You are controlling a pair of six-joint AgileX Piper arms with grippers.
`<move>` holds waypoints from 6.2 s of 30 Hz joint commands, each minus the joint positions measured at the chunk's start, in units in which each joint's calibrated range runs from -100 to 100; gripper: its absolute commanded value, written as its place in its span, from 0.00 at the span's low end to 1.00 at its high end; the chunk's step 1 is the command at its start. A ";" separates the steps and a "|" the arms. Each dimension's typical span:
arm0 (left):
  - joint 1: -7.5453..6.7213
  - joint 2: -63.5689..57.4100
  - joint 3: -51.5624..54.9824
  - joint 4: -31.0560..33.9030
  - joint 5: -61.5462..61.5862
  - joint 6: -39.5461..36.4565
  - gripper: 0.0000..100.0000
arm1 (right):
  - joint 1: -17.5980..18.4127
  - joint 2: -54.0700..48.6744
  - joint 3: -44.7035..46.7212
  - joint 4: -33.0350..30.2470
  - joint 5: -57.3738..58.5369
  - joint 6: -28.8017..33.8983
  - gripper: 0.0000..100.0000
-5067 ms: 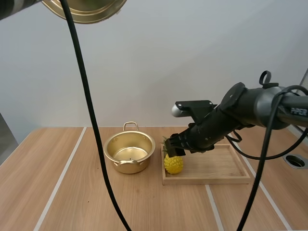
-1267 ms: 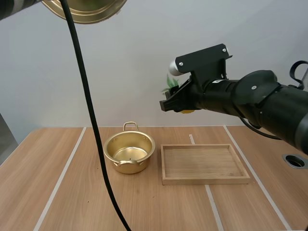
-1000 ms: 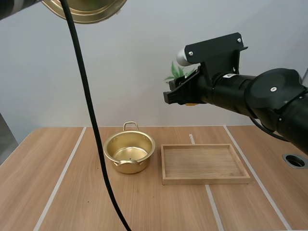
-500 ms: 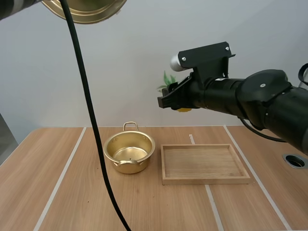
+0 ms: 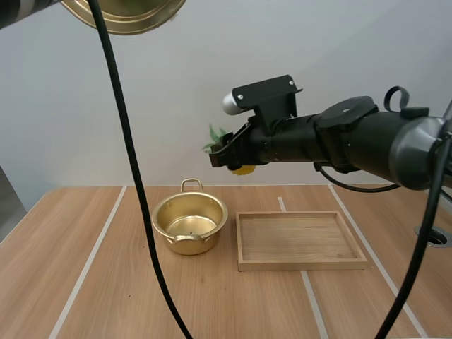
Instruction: Open the pot, put the pineapple inside, and close it
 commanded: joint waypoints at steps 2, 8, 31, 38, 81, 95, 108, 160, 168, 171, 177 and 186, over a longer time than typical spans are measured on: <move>0.07 -0.40 -0.24 -0.61 -1.35 -0.49 0.00 | 2.12 2.69 -0.33 1.67 1.09 -3.04 0.00; 0.07 -0.40 -0.24 -0.61 -1.35 -0.49 0.00 | 5.24 7.35 -0.33 1.67 -0.80 -3.04 0.00; 0.07 -0.40 -0.24 -0.61 -1.35 -0.49 0.00 | 8.68 22.49 -0.33 15.74 -9.11 -19.63 0.00; 0.07 -0.40 -0.24 -0.61 -1.35 -0.49 0.00 | 8.68 25.55 -0.33 23.78 -9.30 -24.33 0.00; 0.07 -0.40 -0.24 -0.61 -1.35 -0.49 0.00 | 8.68 35.79 -4.59 37.67 -15.00 -24.33 0.00; 0.07 -0.40 -0.24 -0.61 -1.35 -0.49 0.00 | 8.68 40.19 -4.73 37.67 -15.37 -24.33 0.00; 0.07 -0.40 -0.24 -0.61 -1.35 -0.49 0.00 | 8.68 43.62 -4.73 37.67 -14.82 -24.33 0.00; 0.07 -0.40 -0.24 -0.61 -1.35 -0.49 0.00 | 8.68 16.14 -4.73 37.67 -39.50 -24.33 0.49; 0.07 -0.40 -0.24 -0.61 -1.35 -0.49 0.00 | 8.62 7.08 -4.73 37.67 -50.16 -24.33 0.66; 0.07 -0.40 -0.24 -0.61 -1.35 -0.49 0.00 | 8.62 4.47 -4.73 36.90 -62.97 -24.33 0.31; 0.07 -0.40 -0.24 -0.61 -1.35 -0.49 0.00 | 8.33 -0.86 -4.73 36.89 -79.96 -24.33 0.00; 0.07 -0.40 -0.24 -0.61 -1.35 -0.49 0.00 | 2.69 -10.09 -4.73 37.67 -71.85 -24.33 0.00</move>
